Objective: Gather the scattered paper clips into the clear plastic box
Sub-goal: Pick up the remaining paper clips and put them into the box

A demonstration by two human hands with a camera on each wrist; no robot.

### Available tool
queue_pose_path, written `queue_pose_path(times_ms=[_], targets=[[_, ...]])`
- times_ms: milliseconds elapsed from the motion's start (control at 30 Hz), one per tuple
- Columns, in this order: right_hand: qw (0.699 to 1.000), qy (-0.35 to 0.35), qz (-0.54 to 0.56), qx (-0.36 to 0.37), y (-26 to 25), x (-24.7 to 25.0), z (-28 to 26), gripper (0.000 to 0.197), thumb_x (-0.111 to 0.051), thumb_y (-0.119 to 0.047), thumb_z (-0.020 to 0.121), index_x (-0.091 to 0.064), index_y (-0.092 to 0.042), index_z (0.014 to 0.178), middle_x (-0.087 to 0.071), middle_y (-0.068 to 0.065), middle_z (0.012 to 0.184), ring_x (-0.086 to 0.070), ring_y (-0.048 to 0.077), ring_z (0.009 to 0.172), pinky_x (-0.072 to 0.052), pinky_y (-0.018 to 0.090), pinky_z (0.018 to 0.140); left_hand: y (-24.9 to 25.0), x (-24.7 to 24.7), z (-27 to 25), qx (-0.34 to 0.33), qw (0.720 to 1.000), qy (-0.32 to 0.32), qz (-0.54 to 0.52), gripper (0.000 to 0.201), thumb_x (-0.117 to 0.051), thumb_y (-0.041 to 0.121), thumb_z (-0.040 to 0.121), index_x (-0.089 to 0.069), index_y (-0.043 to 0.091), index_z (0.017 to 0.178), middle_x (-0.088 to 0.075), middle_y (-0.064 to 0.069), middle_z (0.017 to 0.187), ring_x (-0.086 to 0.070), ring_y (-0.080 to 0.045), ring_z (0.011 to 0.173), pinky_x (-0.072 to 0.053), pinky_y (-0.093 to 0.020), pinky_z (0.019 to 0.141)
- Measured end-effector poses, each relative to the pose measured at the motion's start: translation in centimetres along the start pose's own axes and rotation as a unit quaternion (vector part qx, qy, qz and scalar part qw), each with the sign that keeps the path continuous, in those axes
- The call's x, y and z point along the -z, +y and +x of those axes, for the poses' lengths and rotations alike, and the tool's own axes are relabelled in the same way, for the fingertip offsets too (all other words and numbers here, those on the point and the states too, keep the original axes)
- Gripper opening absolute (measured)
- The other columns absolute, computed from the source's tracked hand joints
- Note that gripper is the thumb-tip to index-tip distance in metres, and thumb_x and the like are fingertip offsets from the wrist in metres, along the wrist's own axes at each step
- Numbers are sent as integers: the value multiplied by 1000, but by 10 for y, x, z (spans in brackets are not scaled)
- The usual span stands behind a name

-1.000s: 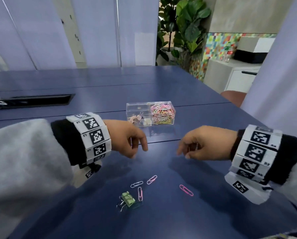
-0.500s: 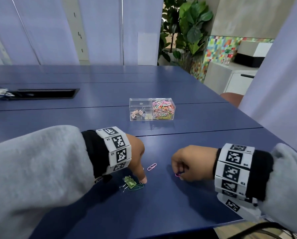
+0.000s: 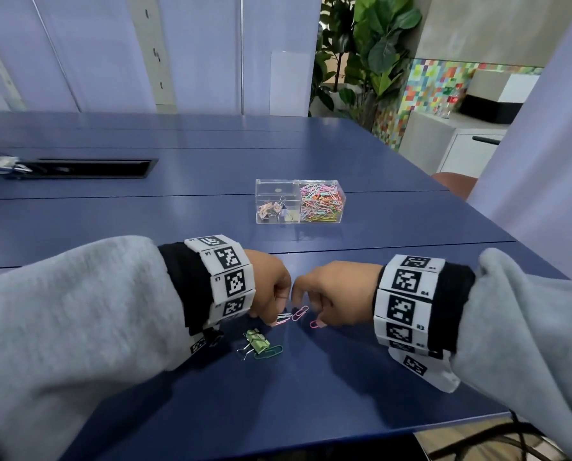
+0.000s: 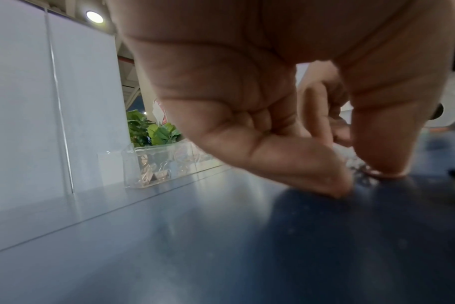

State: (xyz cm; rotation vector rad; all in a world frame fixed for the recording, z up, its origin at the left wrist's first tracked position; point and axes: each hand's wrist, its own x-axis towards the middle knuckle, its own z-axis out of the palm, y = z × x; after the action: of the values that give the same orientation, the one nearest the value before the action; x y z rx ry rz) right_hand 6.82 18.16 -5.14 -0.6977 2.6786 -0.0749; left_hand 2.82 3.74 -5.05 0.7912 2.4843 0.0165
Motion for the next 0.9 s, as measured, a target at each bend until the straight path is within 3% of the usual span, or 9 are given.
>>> queue_pose_path(times_ms=[67,167,300,433,600,700,833,900], targets=[[1000,-2,-11,4,0,2,5,34,-66,-23,82,-57,-21,116,-36,-15,73,-44,12,80,-33,20,69,0,-2,-3,-3,1000,12,-6,18,-71,28,74,-64,21,89,-66,1,81,-56,-13,68,-48,-26,71],[1000,-7,-7,16,-1,3,8,25,-67,-23,82,-63,-17,106,-42,-8,85,-45,11,80,-34,18,61,6,-6,-5,-5,1000,16,4,30,-75,37,71,-63,19,92,-62,4,81,-55,-15,72,-47,-28,73],[1000,-18,6,6,-2,-3,8,16,-65,-17,79,-67,-18,95,-55,-4,92,-51,13,78,-46,27,76,12,-7,-1,-6,999,9,51,22,-73,36,76,-58,21,81,-54,7,66,-48,-11,60,-36,-21,55],[999,-31,-18,-4,-5,-9,3,10,-61,-19,76,-56,-26,79,-62,-2,93,-53,16,77,-53,33,82,12,-7,-2,-2,998,7,59,18,-72,32,77,-58,21,75,-50,8,59,-45,-7,54,-34,-19,50],[996,-45,-76,7,-12,-11,-2,18,-62,-19,74,-46,-27,69,-65,4,102,-57,22,83,-51,33,78,11,-7,-12,9,991,66,117,7,-66,22,77,-59,21,77,-46,7,57,-51,-19,71,-32,-18,47],[995,-36,-94,6,-15,-12,-4,28,-62,-19,71,-38,-28,60,-65,5,101,-60,26,87,-53,36,78,2,-5,-16,11,993,72,89,1,-64,21,78,-65,20,78,-56,4,64,-52,-15,67,-35,-17,51],[993,-31,-109,32,-20,-18,-4,30,-60,-16,72,-34,-26,59,-64,5,96,-59,27,85,-51,36,75,-23,2,-23,15,995,102,-16,17,-62,19,78,-56,20,62,-59,5,53,-50,4,36,-43,-15,53],[995,-32,-87,41,-22,-17,-5,29,-59,-14,74,-37,-27,61,-61,-1,84,-57,23,79,-50,33,74,-35,4,-28,27,987,127,-92,16,-61,15,78,-56,18,63,-63,3,56,-56,-1,40,-48,-15,56]])
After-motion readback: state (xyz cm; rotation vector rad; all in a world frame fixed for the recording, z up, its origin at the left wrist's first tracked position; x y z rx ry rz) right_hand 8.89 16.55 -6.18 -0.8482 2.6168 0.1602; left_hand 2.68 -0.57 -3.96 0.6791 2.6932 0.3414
